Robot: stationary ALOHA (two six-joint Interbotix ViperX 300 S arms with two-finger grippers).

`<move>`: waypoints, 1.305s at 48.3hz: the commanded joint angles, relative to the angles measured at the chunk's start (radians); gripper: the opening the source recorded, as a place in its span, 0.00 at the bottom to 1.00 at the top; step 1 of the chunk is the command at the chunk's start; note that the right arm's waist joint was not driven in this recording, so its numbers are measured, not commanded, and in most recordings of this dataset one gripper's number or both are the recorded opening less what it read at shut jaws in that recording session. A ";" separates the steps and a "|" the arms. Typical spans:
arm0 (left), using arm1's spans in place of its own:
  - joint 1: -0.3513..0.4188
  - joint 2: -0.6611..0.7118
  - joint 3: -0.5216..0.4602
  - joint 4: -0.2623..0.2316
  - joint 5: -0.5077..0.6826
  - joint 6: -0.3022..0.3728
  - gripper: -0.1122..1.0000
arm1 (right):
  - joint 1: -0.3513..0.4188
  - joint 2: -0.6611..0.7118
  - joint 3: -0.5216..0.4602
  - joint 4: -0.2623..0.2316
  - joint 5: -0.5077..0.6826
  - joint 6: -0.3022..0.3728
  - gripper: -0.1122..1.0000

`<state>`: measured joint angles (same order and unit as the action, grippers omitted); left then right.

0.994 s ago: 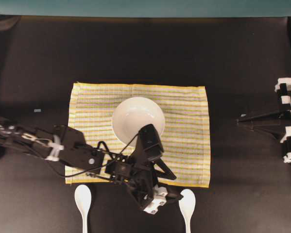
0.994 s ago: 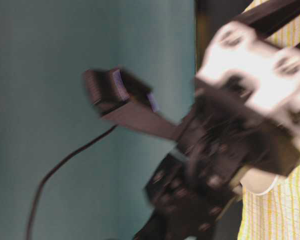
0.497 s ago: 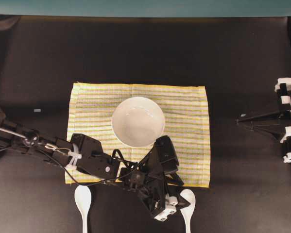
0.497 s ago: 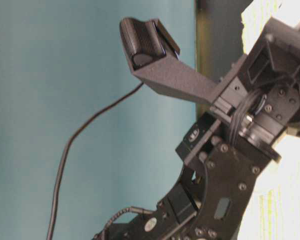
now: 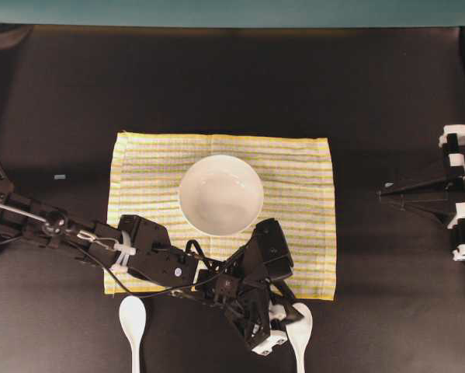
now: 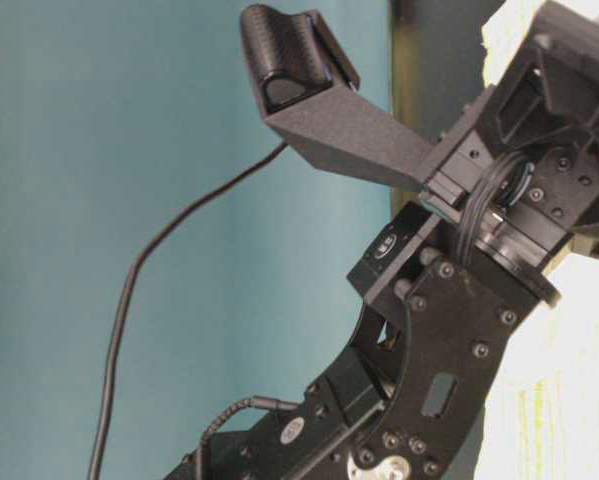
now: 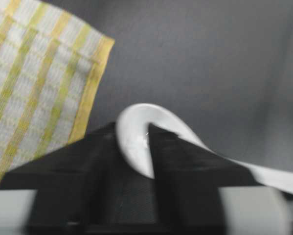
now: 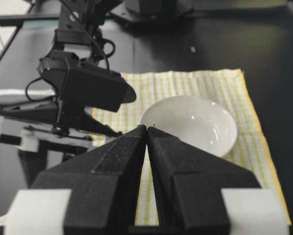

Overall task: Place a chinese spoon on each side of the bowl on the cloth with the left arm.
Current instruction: 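Lower the left gripper and close it on the right spoon's handle, then lift the spoon and carry it onto the cloth right of the bowl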

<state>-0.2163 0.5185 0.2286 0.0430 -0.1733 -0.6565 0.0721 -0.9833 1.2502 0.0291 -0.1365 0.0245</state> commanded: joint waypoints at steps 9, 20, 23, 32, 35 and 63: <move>0.006 -0.014 -0.055 0.003 0.098 0.003 0.15 | 0.000 0.009 -0.006 0.002 -0.011 0.008 0.19; 0.048 -0.092 -0.101 0.003 0.268 0.037 0.15 | 0.000 0.009 -0.006 0.002 -0.012 0.008 0.19; 0.060 -0.120 -0.114 0.003 0.307 0.064 0.15 | 0.000 0.009 -0.006 0.002 -0.012 0.008 0.19; 0.121 -0.198 -0.156 0.003 0.437 0.202 0.15 | 0.000 0.009 -0.005 0.002 -0.012 0.008 0.19; 0.153 -0.212 -0.169 0.003 0.476 0.245 0.15 | 0.000 0.009 -0.005 0.002 -0.012 0.008 0.19; 0.275 -0.204 -0.170 0.003 0.514 0.403 0.15 | 0.000 0.008 -0.002 0.003 -0.011 0.006 0.19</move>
<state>0.0568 0.3237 0.0614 0.0430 0.3528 -0.2562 0.0721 -0.9833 1.2548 0.0291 -0.1396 0.0261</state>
